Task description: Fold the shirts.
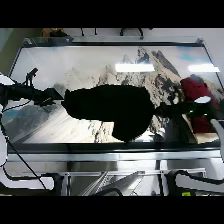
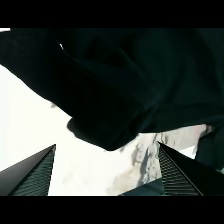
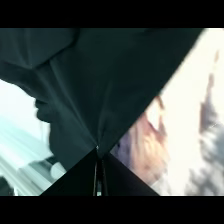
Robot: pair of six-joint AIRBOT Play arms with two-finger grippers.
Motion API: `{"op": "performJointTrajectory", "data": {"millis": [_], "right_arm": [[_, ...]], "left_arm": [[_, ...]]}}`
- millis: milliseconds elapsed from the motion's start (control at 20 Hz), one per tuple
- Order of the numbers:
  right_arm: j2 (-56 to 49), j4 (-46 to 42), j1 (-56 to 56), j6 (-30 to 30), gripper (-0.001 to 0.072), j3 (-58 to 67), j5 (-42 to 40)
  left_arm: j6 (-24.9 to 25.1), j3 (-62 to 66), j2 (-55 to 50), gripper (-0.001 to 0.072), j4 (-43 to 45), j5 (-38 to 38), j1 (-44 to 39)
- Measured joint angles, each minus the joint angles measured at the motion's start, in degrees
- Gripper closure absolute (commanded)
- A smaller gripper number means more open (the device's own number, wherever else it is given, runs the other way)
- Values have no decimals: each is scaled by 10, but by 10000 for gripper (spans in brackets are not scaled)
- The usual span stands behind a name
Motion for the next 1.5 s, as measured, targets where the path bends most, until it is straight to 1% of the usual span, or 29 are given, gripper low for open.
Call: {"op": "performJointTrajectory", "data": {"millis": [200,350,550,700,850,900,950,1000,1150,1250,1300,1400,1500], "right_arm": [[64,-77,-108,45,690,9,33],[79,-102,-139,53,690,9,55],[76,-114,-125,55,690,8,61],[68,-117,-99,56,690,8,57],[59,-118,-78,57,690,8,54],[57,-119,-73,57,690,8,52],[56,-119,-70,57,690,8,51],[55,-119,-68,57,690,8,48],[53,-119,-64,57,691,8,45],[54,-111,-64,54,691,10,45],[56,-93,-64,46,691,17,50],[63,-26,-64,23,690,51,67],[76,74,-71,-16,690,124,83]], "left_arm": [[-4,-23,1,12,0,-12,-1],[-4,-80,9,13,-18,-12,-7],[7,-184,29,12,-68,31,-50],[16,-239,36,12,-119,82,-110],[20,-262,38,14,-152,137,-178],[20,-265,38,161,-157,151,-197],[21,-268,38,415,-161,166,-215],[22,-269,38,692,-164,179,-228],[26,-273,40,690,-171,203,-244],[30,-273,52,691,-179,208,-236],[33,-268,66,691,-188,205,-228],[38,-241,108,692,-212,181,-207],[39,-181,165,692,-230,149,-186]]}}
